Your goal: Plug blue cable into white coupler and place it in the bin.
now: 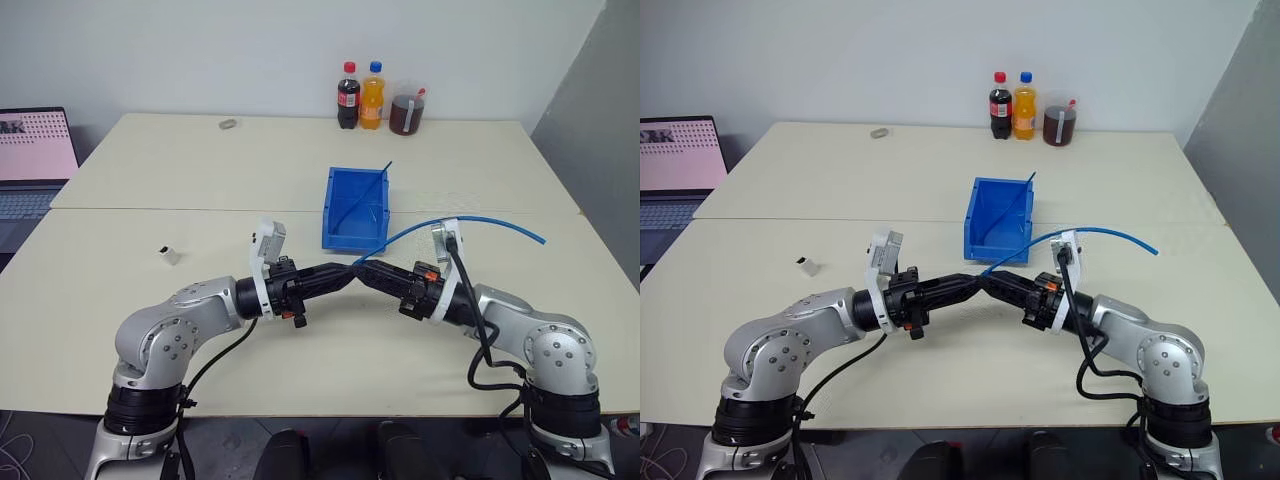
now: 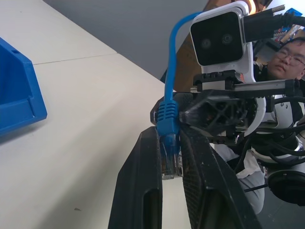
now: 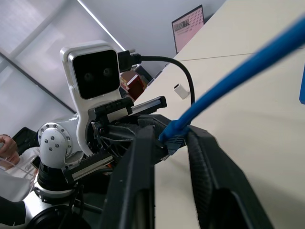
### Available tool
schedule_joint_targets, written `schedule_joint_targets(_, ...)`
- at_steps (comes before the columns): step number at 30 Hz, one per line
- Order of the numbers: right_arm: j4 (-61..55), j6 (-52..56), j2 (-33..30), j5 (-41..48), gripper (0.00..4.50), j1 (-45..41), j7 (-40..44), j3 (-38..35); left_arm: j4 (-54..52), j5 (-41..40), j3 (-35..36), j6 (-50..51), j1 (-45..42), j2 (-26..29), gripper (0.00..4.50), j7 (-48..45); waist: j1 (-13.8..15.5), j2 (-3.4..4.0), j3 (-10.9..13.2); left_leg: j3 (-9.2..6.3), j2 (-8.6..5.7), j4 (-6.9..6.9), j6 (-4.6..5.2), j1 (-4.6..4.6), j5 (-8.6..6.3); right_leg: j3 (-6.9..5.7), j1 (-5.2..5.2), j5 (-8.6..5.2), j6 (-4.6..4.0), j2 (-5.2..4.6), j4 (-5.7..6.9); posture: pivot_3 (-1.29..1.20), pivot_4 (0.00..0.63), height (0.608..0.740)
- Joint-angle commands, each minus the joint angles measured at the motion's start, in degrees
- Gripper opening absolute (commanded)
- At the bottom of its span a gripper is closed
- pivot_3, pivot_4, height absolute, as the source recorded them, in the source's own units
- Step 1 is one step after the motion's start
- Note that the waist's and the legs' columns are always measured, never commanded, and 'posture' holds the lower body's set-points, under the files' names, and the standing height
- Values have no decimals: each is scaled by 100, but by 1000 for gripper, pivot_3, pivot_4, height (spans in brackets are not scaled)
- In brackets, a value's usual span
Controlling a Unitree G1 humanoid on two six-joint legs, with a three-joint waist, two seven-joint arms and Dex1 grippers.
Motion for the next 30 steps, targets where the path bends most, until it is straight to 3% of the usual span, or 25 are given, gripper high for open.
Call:
schedule_joint_targets(1,-122,-82,22,186,87,-129,30,59,-253,-110,-9,-125,36,40,265,-91,0,0,0,0,0,-1,0,0,0,0,0,0,0,0,0,0,150,740)
schedule_joint_targets(12,-136,-1,-195,359,72,-82,190,117,-38,294,-171,-535,95,154,265,-254,1,0,2,0,0,-2,0,-1,0,2,-1,0,0,0,-2,0,150,740)
schedule_joint_targets(16,-212,-212,-341,-52,70,-78,347,309,-27,445,-257,-570,132,282,1425,-365,-2,0,3,0,0,-3,0,-1,0,3,-2,-1,-1,0,-3,0,150,740)
schedule_joint_targets(30,-73,-728,-477,-674,56,2,780,500,-423,494,-158,-603,928,1134,4202,-745,-5,-7,14,1,5,-9,0,-4,-1,3,-10,-5,-7,-2,-5,0,150,740)
